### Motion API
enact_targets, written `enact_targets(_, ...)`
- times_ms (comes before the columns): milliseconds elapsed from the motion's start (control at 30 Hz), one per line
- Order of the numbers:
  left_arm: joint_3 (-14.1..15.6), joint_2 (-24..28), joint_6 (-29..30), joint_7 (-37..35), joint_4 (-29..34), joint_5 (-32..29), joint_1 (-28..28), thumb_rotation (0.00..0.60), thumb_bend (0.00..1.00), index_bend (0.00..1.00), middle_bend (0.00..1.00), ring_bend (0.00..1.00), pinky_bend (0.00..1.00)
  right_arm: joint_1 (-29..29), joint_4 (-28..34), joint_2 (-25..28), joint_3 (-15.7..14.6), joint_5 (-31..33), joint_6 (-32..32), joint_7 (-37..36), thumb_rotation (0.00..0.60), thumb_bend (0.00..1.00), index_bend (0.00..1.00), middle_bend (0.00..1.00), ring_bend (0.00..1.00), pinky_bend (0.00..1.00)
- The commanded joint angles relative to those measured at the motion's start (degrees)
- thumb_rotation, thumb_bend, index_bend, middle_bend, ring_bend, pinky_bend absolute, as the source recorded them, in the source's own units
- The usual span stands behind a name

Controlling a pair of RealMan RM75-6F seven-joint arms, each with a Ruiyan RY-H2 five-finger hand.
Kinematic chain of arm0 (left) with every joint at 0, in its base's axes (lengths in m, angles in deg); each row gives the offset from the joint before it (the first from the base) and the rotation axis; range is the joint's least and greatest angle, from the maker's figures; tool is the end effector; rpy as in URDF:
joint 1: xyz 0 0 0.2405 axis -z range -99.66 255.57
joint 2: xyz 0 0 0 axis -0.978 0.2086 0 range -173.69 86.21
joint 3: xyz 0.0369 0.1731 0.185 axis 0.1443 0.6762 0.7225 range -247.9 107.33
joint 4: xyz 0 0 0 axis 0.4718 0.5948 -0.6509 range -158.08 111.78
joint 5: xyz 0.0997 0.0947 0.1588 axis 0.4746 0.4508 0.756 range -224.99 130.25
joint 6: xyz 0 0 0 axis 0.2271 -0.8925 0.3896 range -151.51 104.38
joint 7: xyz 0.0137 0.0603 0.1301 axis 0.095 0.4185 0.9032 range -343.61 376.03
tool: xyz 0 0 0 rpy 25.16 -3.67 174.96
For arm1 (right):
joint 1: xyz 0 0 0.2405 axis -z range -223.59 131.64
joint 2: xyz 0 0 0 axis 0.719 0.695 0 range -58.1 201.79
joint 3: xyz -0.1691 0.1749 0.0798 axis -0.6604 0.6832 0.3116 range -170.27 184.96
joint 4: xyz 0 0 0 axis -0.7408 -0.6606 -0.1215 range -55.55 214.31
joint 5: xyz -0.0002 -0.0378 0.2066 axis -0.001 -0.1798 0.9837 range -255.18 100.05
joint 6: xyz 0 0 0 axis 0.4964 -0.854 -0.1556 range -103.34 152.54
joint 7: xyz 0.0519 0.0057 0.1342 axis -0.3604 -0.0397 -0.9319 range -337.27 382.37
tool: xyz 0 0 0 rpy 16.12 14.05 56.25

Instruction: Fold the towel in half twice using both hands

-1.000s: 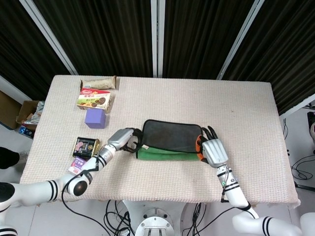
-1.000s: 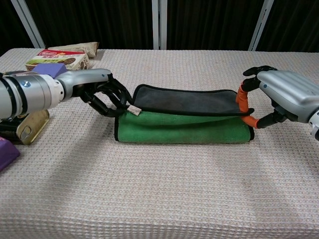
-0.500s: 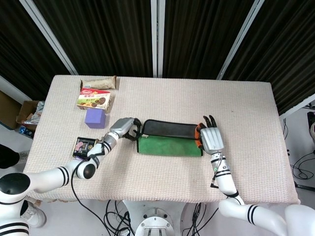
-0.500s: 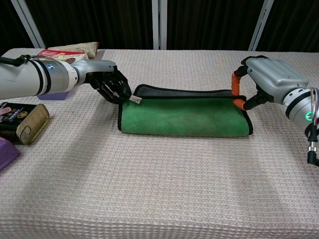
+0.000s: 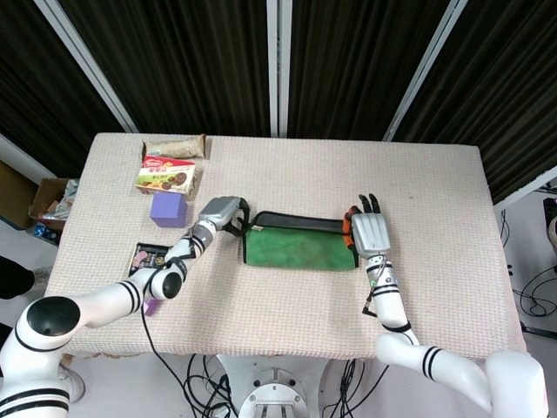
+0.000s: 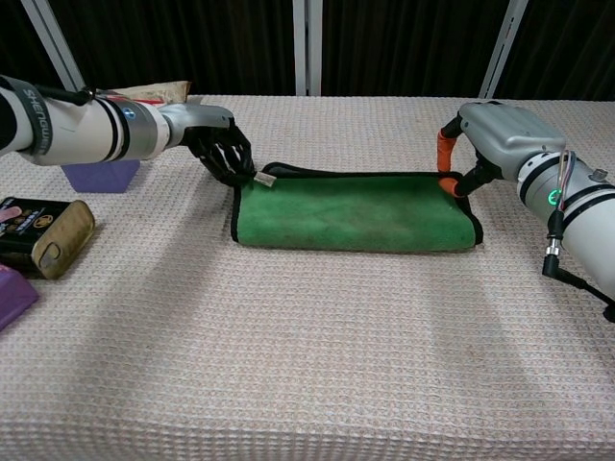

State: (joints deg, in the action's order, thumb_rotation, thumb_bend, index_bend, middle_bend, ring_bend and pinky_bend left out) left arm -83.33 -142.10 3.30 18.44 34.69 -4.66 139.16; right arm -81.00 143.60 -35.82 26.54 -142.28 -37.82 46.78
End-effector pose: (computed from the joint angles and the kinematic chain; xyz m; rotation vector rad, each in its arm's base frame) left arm -0.1208 0.4313 -0.0707 -1.8287 -1.4535 -0.7841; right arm -0.1834 -0.3522 -0.0553 1.5228 -0.9569 0.8997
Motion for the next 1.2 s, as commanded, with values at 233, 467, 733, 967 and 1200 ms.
enact_targets(233,1.52,-0.87,3.13,3.81,-1.66,-0.99,1.10,0.600,0.33,0.28,0.15,0.16,0.17,-2.11,-3.74,-2.02,1.14,3.41,1.86,0.85,0.600,0.43,0.78,0.35,0.09,0.02)
enact_targets(467,0.32,1.14,15.45,4.27,3.12,2.02,-3.16,0.600,0.23,0.17,0.11,0.15,0.17,-3.81,-7.02,-2.55,1.33,4.32,3.87,0.04,0.600,0.41,0.68,0.32,0.09,0.00)
enact_targets(733,0.21,9.04,21.82,3.49,14.53,5.53,-9.00,0.600,0.21,0.17,0.11,0.15,0.17,-4.64,-7.60,-1.63,0.87,4.59,4.77,0.00,0.600,0.27,0.39,0.28,0.08,0.00)
enact_targets(967,1.32,11.96,23.68,2.90,19.95,9.62,-11.83,0.600,0.21,0.17,0.11,0.15,0.17,-4.73,-7.73,-1.69,0.76,6.14,5.20,0.23,0.600,0.30,0.57,0.30,0.08,0.00)
enact_targets(1200,1.76,12.51,24.30,2.92,21.80,12.32,-12.99,0.600,0.21,0.17,0.11,0.15,0.17,-4.15,-8.75,-2.01,1.33,7.84,4.80,-1.11,0.600,0.34,0.62,0.30,0.08,0.00)
